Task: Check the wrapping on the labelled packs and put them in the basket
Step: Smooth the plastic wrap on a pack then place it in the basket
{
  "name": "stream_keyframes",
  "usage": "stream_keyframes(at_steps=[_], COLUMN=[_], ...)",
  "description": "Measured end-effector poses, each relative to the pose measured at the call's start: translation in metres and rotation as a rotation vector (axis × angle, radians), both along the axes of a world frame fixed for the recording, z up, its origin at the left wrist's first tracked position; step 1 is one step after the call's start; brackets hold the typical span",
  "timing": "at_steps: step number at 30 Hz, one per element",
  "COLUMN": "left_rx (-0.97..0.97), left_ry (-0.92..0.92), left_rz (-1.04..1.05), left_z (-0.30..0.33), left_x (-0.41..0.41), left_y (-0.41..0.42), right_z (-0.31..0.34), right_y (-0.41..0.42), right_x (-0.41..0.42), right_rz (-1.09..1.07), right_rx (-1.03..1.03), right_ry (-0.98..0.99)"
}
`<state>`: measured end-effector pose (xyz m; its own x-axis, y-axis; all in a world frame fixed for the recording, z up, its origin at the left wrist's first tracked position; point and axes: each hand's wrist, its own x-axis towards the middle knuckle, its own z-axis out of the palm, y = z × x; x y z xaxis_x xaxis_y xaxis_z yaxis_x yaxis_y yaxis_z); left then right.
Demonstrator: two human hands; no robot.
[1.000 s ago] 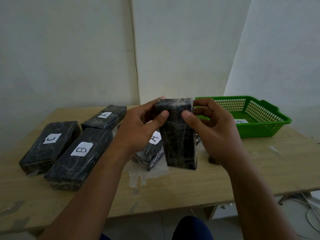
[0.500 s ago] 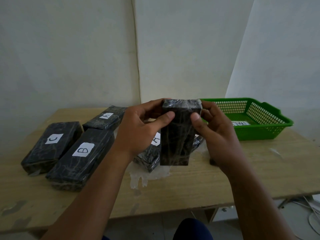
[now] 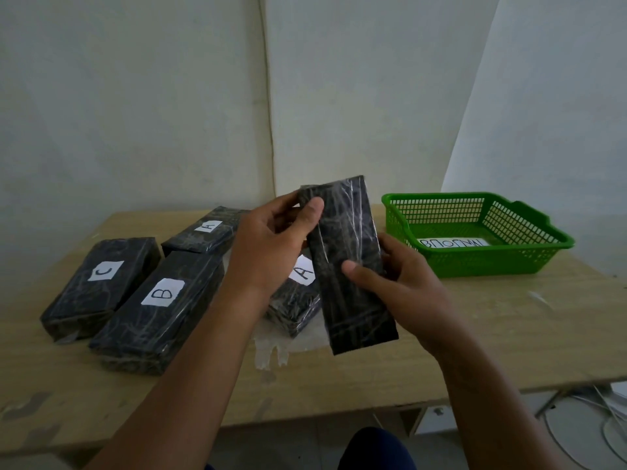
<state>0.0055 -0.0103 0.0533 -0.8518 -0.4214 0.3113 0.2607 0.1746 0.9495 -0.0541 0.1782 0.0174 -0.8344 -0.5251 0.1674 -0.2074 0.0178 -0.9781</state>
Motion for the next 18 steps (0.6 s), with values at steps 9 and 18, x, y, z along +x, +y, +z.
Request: stream_keyframes(at_steps=[9,18], left_rx=[-0.048,0.095], left_ry=[-0.337,-0.247], left_rz=[-0.301,-0.248], left_z=[-0.021,-0.012], left_x=[0.003,-0.002], left_y=[0.006,0.000], right_z=[0.005,0.012], right_y=[-0.003,0.015], right_x=[-0.003,-0.001], right_rz=[-0.135,0.099], right_rx=[-0.216,-0.150], right_ry=[-0.234,-0.295])
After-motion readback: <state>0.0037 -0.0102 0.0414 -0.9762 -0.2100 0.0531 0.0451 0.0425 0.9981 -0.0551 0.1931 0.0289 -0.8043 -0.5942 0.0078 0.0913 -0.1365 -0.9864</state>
